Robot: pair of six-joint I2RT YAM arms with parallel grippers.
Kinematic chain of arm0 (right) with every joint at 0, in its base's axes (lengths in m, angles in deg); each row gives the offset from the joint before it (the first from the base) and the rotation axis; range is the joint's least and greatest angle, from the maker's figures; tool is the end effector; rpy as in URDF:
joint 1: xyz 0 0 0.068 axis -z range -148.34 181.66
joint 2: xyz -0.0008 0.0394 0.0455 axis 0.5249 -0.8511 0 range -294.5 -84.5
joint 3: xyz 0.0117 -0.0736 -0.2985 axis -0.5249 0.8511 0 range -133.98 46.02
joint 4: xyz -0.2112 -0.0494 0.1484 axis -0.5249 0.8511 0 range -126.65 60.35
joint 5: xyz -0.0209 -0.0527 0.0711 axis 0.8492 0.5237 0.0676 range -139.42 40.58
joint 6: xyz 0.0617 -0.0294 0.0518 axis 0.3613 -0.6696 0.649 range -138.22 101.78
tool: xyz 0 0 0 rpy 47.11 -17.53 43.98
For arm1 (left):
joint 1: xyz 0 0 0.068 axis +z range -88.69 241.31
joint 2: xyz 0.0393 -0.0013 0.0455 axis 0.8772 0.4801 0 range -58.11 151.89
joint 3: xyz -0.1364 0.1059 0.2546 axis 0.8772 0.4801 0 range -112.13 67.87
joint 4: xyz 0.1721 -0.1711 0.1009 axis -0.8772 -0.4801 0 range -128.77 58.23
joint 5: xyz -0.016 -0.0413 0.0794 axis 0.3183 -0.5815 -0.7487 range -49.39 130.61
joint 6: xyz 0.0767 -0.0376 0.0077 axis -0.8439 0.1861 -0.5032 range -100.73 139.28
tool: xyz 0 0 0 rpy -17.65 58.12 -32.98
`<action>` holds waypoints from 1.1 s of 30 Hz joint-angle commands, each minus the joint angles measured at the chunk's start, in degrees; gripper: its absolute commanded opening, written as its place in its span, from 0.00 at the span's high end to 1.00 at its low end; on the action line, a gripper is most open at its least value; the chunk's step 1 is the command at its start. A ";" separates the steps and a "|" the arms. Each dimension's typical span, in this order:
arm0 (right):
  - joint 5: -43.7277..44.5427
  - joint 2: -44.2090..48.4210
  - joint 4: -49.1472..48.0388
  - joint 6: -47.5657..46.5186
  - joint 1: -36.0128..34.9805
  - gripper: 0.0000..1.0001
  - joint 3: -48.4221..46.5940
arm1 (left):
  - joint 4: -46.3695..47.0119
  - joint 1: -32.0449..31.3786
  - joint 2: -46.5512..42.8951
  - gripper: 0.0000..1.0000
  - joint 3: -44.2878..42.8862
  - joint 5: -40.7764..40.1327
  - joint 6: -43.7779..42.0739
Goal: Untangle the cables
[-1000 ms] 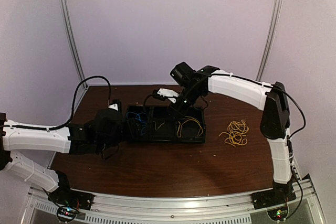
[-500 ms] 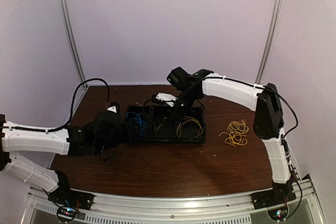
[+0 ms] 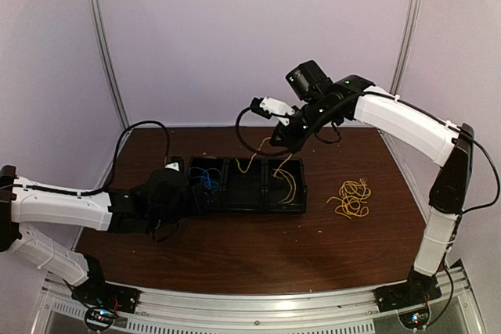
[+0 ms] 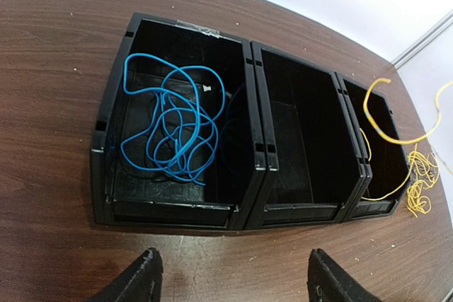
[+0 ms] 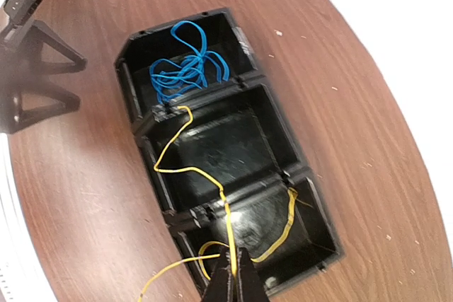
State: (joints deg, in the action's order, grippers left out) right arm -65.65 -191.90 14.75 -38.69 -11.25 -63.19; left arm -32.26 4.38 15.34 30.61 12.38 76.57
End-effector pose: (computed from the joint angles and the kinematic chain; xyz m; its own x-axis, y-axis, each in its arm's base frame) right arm 0.3145 0.3214 0.3558 -0.2474 -0.6884 -0.6818 -0.9318 0.3620 -0.0274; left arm 0.1837 -0.2165 0.2198 -0.6232 -0.4015 -0.6711 0.0127 0.8528 -0.5221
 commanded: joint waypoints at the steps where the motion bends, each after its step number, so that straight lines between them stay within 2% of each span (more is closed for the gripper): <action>1: 5.35 3.38 -1.06 -1.50 2.34 1.00 4.78 | 2.90 0.41 1.80 0.28 -2.54 0.95 -1.51; 11: 10.18 7.33 -1.48 -4.45 6.33 1.00 14.33 | 3.25 0.47 5.35 0.28 -4.67 2.27 -2.03; 19: 11.93 8.44 -2.60 -5.18 6.64 1.00 17.53 | 4.50 0.42 6.97 0.28 -4.61 3.35 -1.50; 33: 6.71 -7.57 -4.54 -4.65 5.77 1.00 10.19 | 4.67 0.45 7.71 0.28 -4.60 4.11 -1.25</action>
State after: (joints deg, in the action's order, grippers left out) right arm -57.67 -195.28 11.54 -43.59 -5.22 -50.51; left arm -29.81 4.38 23.64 26.85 16.25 75.33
